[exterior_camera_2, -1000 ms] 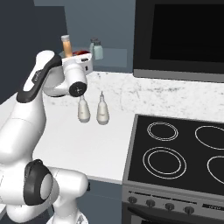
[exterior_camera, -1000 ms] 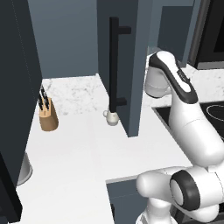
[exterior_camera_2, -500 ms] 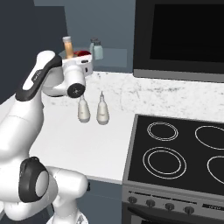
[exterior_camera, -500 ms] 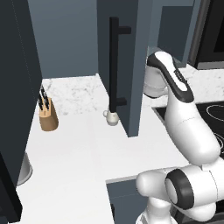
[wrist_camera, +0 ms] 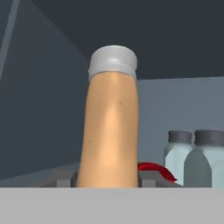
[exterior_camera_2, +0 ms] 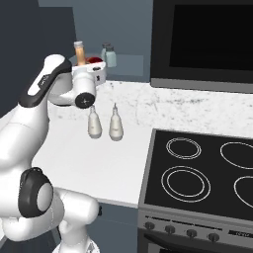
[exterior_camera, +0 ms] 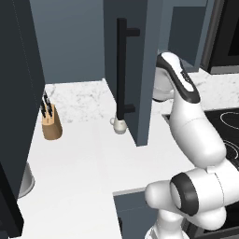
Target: Put the shaker and condiment bottle from the counter next to their counterparts in the cabinet.
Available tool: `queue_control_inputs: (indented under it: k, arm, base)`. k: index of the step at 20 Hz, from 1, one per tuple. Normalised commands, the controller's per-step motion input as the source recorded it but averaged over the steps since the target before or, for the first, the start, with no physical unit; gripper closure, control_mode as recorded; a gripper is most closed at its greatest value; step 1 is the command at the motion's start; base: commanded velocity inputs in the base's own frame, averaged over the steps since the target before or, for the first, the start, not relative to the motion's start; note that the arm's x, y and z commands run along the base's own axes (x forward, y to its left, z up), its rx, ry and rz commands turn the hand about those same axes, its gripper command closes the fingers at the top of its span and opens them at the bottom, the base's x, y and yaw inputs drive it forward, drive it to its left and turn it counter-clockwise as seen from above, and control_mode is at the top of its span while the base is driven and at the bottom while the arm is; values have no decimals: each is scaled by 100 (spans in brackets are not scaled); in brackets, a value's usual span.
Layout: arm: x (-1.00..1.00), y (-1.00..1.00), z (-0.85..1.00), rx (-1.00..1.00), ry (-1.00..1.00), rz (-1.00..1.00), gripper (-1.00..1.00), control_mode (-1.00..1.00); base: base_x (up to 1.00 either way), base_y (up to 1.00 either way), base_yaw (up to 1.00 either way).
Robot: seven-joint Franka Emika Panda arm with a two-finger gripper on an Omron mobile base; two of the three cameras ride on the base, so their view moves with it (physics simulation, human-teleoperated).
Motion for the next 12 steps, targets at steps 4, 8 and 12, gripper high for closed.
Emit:
queue_control_inputs:
  k: [4,8,12]
  arm:
    - [34,0,-12,0,2,0,100,-100]
    - [36,0,-11,2,5,0,100,-100]
    - [36,0,-14,5,4,0,100,-100]
  base:
    - [0,0,0]
    - [0,0,0]
    - [0,0,0]
